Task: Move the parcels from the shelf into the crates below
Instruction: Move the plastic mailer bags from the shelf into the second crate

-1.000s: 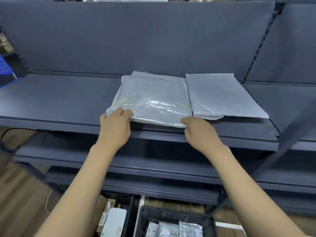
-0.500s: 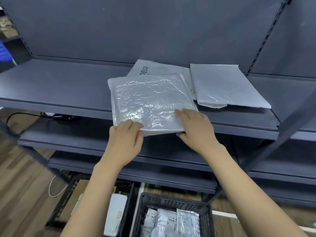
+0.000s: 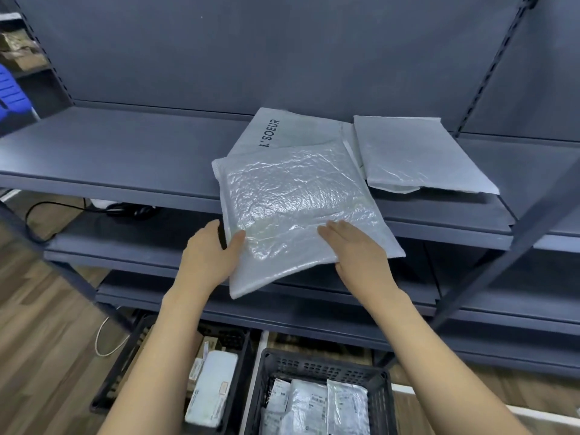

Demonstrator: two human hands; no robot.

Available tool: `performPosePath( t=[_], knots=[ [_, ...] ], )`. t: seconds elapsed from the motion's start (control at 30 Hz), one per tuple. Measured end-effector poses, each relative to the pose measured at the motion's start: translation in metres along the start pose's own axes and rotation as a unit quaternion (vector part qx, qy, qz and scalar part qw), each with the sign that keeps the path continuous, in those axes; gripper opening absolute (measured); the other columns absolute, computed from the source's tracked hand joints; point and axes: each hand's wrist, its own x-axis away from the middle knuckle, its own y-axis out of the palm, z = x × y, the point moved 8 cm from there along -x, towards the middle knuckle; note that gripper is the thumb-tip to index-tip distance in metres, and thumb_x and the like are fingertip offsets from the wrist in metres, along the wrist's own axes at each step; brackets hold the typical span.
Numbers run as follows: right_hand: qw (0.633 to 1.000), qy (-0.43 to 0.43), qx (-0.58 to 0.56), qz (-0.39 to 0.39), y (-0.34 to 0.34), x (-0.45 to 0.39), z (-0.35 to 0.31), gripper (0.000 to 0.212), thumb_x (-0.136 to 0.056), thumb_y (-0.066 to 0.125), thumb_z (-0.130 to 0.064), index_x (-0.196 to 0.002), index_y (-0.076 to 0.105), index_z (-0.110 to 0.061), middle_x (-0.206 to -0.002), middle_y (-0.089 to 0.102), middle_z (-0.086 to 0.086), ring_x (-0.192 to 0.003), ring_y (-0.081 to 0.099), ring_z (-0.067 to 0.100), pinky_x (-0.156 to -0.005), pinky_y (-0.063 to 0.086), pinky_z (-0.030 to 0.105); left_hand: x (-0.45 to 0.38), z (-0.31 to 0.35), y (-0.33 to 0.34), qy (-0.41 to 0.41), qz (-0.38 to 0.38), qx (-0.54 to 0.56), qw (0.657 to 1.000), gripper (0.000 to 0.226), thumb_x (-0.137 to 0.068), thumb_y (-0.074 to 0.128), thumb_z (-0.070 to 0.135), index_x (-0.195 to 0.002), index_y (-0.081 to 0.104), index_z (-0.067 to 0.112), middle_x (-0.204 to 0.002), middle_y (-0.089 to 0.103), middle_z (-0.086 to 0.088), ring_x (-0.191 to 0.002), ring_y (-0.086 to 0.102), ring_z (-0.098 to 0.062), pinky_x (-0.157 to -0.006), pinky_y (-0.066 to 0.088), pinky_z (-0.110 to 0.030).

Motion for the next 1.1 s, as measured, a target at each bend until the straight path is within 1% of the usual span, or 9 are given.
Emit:
performPosePath(
  t=[0.13, 0.27, 0.4, 0.53, 0.73, 0.8, 0.9, 0.97, 1.1],
  knots=[
    [0.999, -0.007, 0.006, 0.042, -0.010, 0.014, 0.000, 0.079, -0.035, 0.070, 0.026, -0.107, 0.072, -0.007, -0.111, 0.070, 0.011, -0.101, 0.067, 0.034, -0.079, 0.054, 0.044, 0.001, 0.001, 0.012, -0.028, -0.035, 0.052, 0.998, 0.041, -0.093, 0.048, 0.046, -0.121, 0.049, 0.017, -0.102, 0.059, 0.002, -0.082, 0.055, -0.014, -0.064, 0.043, -0.027],
    [0.994, -0.011, 0.003, 0.106, -0.040, 0.022, 0.001, 0.071, -0.048, 0.055, 0.021, -0.111, 0.069, -0.006, -0.116, 0.068, 0.011, -0.107, 0.064, 0.036, -0.090, 0.048, 0.049, 0.005, 0.014, 0.008, -0.008, -0.020, 0.132, 0.991, 0.031, -0.089, 0.060, 0.037, -0.113, 0.051, 0.020, -0.094, 0.060, 0.008, -0.079, 0.058, -0.006, -0.055, 0.044, -0.021],
    [0.987, 0.000, -0.022, 0.161, -0.055, 0.039, 0.004, 0.068, -0.063, 0.029, 0.009, -0.118, 0.065, -0.007, -0.125, 0.063, 0.008, -0.122, 0.050, 0.030, -0.105, 0.036, 0.034, 0.010, 0.021, 0.013, -0.030, -0.062, 0.255, 0.965, 0.033, -0.086, 0.067, 0.031, -0.113, 0.055, 0.015, -0.097, 0.069, 0.001, -0.080, 0.068, -0.013, -0.056, 0.050, -0.023],
    [0.978, -0.008, -0.047, 0.204, -0.051, 0.061, 0.010, 0.065, -0.065, 0.041, 0.019, -0.121, 0.062, -0.006, -0.128, 0.060, 0.009, -0.127, 0.044, 0.028, -0.111, 0.029, 0.032, 0.019, 0.019, 0.024, -0.095, -0.076, 0.377, 0.918, 0.035, -0.082, 0.072, 0.030, -0.108, 0.056, 0.010, -0.096, 0.069, -0.005, -0.076, 0.067, -0.016, -0.058, 0.051, -0.030],
    [0.998, -0.018, -0.038, 0.053, -0.010, 0.084, 0.025, 0.081, -0.050, 0.067, 0.021, -0.125, 0.059, -0.007, -0.136, 0.054, 0.010, -0.130, 0.041, 0.027, -0.109, 0.036, 0.040, 0.026, 0.030, 0.025, -0.040, -0.072, 0.404, 0.911, 0.058, -0.076, 0.074, -0.002, -0.121, 0.044, 0.017, -0.107, 0.065, 0.000, -0.090, 0.067, -0.016, -0.063, 0.054, -0.028],
    [0.998, -0.028, -0.043, -0.021, -0.001, 0.087, 0.031, 0.068, -0.071, 0.072, -0.006, -0.135, 0.050, -0.010, -0.146, 0.042, 0.009, -0.137, 0.031, 0.025, -0.109, 0.034, 0.053, 0.028, 0.038, 0.025, 0.007, -0.088, 0.364, 0.927, 0.055, -0.078, 0.071, -0.002, -0.122, 0.049, 0.023, -0.109, 0.066, 0.004, -0.095, 0.067, -0.014, -0.072, 0.056, -0.032],
    [0.981, 0.052, -0.088, -0.165, 0.008, 0.096, 0.054, 0.097, -0.074, 0.068, -0.060, -0.151, 0.021, -0.026, -0.156, 0.002, -0.011, -0.145, -0.005, 0.008, -0.120, 0.001, 0.041, 0.032, 0.047, 0.024, 0.068, -0.096, 0.298, 0.947, 0.042, -0.084, 0.066, 0.002, -0.109, 0.060, 0.034, -0.104, 0.069, 0.010, -0.094, 0.067, -0.010, -0.079, 0.056, -0.035],
    [0.977, 0.109, -0.112, -0.147, -0.003, 0.098, 0.069, 0.109, -0.067, 0.065, -0.069, -0.152, 0.011, -0.027, -0.157, 0.001, -0.012, -0.146, -0.004, 0.010, -0.119, -0.001, 0.037, 0.035, 0.049, 0.023, 0.096, -0.096, 0.275, 0.952, 0.042, -0.085, 0.065, 0.001, -0.104, 0.059, 0.038, -0.101, 0.069, 0.012, -0.092, 0.067, -0.006, -0.078, 0.054, -0.030],
    [0.961, 0.203, -0.182, -0.039, -0.028, 0.091, 0.098, 0.111, -0.073, 0.076, -0.047, -0.153, 0.002, -0.023, -0.157, 0.018, 0.000, -0.144, 0.016, 0.017, -0.117, 0.019, 0.036, 0.042, 0.050, 0.028, 0.120, -0.137, 0.248, 0.952, 0.043, -0.086, 0.064, 0.002, -0.116, 0.057, 0.033, -0.108, 0.068, 0.013, -0.098, 0.065, -0.004, -0.084, 0.052, -0.029]
  ],
)
